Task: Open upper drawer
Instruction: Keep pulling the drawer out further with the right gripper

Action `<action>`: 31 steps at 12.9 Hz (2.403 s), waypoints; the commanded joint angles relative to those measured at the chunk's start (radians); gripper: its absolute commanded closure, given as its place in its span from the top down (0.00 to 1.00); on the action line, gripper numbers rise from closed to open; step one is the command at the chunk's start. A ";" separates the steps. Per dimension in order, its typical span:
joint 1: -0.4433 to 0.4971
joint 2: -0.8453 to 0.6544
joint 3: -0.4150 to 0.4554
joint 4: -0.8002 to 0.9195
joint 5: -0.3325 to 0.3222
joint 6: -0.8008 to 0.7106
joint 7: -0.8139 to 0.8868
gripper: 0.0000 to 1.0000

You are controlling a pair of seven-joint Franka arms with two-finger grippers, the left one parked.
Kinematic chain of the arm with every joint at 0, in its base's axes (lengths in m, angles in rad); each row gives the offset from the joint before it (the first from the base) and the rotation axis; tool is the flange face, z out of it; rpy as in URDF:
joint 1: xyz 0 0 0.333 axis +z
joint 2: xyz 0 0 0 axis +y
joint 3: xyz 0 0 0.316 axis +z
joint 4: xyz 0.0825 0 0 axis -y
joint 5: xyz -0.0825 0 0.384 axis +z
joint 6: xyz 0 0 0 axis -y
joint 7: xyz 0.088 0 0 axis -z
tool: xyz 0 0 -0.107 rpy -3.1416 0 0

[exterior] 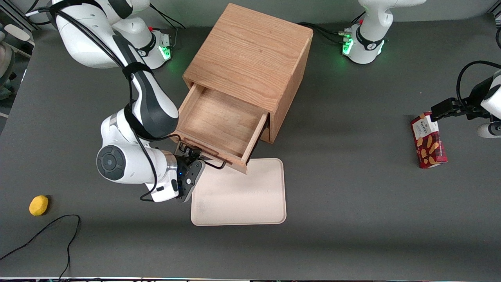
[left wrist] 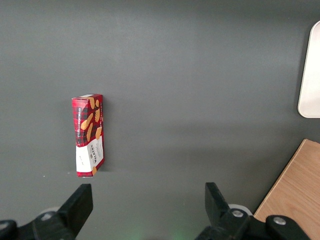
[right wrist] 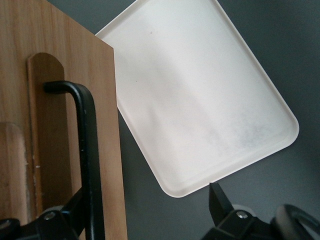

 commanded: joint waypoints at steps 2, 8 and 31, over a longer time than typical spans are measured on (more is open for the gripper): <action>-0.009 0.046 0.007 0.077 -0.014 -0.002 -0.024 1.00; -0.017 0.057 0.007 0.087 -0.016 0.021 -0.070 1.00; -0.067 0.084 0.009 0.115 -0.016 0.115 -0.087 1.00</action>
